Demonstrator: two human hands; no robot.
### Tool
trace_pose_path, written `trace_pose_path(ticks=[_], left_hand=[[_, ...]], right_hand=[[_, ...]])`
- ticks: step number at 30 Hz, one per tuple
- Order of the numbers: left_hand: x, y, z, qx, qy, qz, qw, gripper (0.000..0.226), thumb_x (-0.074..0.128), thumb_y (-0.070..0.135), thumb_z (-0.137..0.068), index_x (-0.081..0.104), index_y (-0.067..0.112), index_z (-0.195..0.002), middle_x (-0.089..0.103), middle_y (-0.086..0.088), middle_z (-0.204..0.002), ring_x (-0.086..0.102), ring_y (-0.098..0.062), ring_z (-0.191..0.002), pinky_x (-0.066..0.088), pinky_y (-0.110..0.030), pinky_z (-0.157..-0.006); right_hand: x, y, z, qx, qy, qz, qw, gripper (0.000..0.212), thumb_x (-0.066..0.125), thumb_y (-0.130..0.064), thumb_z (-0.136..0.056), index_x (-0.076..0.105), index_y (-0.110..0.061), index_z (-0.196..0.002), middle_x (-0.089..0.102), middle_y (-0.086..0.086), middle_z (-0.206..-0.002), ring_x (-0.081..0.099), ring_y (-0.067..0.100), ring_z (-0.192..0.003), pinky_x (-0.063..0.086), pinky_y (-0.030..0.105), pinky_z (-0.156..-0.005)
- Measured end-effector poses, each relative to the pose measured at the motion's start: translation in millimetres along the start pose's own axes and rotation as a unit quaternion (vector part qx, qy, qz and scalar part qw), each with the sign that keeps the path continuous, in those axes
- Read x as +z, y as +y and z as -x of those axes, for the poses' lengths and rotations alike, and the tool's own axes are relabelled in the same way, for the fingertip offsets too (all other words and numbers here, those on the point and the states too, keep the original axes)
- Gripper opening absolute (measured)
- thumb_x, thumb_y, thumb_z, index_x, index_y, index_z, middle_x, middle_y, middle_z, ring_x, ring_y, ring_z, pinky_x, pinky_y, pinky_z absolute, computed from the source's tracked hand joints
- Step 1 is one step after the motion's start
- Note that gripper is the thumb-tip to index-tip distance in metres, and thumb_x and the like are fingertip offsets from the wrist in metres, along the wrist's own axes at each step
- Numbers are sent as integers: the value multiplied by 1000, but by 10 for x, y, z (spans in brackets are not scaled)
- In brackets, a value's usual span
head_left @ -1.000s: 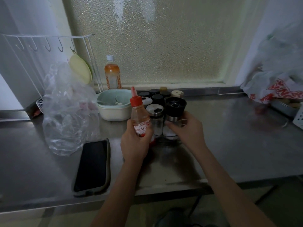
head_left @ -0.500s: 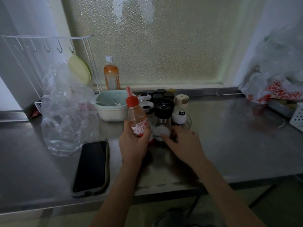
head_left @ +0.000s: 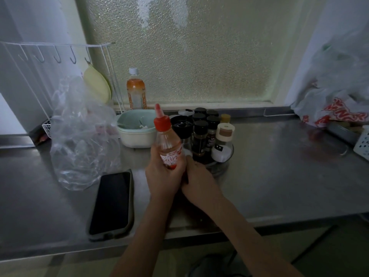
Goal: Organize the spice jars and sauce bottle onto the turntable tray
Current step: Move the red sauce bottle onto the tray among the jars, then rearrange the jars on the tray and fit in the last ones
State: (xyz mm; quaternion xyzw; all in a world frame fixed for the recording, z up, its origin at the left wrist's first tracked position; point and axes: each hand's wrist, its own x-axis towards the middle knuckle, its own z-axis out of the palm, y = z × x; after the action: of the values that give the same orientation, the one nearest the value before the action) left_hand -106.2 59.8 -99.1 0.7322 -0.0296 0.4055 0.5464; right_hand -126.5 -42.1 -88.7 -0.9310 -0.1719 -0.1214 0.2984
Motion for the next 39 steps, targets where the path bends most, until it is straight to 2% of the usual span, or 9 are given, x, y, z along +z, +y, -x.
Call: trace_pose_path(ticks=[4, 9, 13, 16, 19, 24, 31, 35, 39], left_hand=[[-14, -14, -6, -24, 19, 5, 1000, 28, 62, 48, -71, 49, 37, -93, 62, 20, -76, 60, 4, -70, 44, -8, -57], [21, -10, 11, -5, -28, -27, 999, 31, 59, 55, -70, 45, 35, -89, 60, 17, -73, 59, 4, -70, 41, -10, -55], [47, 11, 36, 20, -61, -48, 997, 38, 60, 54, -68, 46, 30, -93, 61, 6, -84, 58, -8, -73, 42, -16, -60], [86, 65, 3, 58, -44, -50, 996, 47, 64, 50, -68, 53, 15, -97, 51, 0, -94, 46, -1, -82, 36, -3, -70], [171, 120, -68, 58, -35, -33, 997, 51, 68, 50, -66, 54, 16, -102, 40, 1, -101, 39, 9, -91, 32, 0, -79], [265, 74, -118, 19, -79, -25, 996, 53, 68, 49, -68, 53, 22, -111, 43, 6, -98, 48, -10, -89, 42, -13, -78], [319, 40, -112, -21, -64, -71, 995, 43, 72, 44, -71, 51, 17, -98, 53, 2, -93, 54, -21, -88, 51, -42, -73], [353, 56, -101, -3, -71, -96, 993, 38, 72, 37, -74, 47, 14, -91, 48, 3, -87, 54, -23, -85, 49, -38, -69], [402, 13, -67, 26, -100, -166, 981, 52, 73, 33, -71, 47, 5, -108, 53, -14, -101, 50, -30, -97, 43, -36, -75]], right_hand=[[-194, -2, -35, -8, -57, -68, 996, 25, 45, -9, -87, 50, -14, -110, 65, 10, -101, 62, 23, -90, 52, 41, -79], [-720, 141, -249, -17, 164, -75, 983, 22, 51, -8, -83, 61, -23, -96, 69, -7, -89, 64, 8, -80, 52, 27, -73], [-1041, 392, -465, -1, 227, -38, 973, 18, 56, -10, -81, 62, -20, -95, 68, -2, -90, 61, 12, -81, 49, 27, -72], [-1086, 566, -552, 12, 215, -15, 976, 21, 58, -13, -81, 62, -18, -100, 66, 3, -96, 59, 17, -89, 49, 32, -78], [-1010, 679, -558, 24, 171, -12, 985, 23, 59, -21, -83, 62, -19, -105, 63, 2, -100, 53, 11, -89, 40, 23, -75], [-894, 710, -488, -1, 179, -33, 983, 17, 58, -30, -88, 64, -18, -99, 54, -10, -91, 47, 4, -83, 31, 0, -67], [-876, 737, -443, 14, 160, -92, 983, 19, 56, -39, -89, 63, -26, -102, 63, -12, -92, 57, -1, -81, 37, 10, -64], [-804, 782, -352, 34, 158, -148, 976, 23, 53, -45, -89, 57, -32, -107, 63, -16, -87, 57, -10, -79, 40, 3, -64], [-749, 761, -339, 32, 162, -161, 973, 20, 53, -46, -90, 55, -34, -106, 63, -12, -86, 58, -5, -80, 40, 3, -64]])
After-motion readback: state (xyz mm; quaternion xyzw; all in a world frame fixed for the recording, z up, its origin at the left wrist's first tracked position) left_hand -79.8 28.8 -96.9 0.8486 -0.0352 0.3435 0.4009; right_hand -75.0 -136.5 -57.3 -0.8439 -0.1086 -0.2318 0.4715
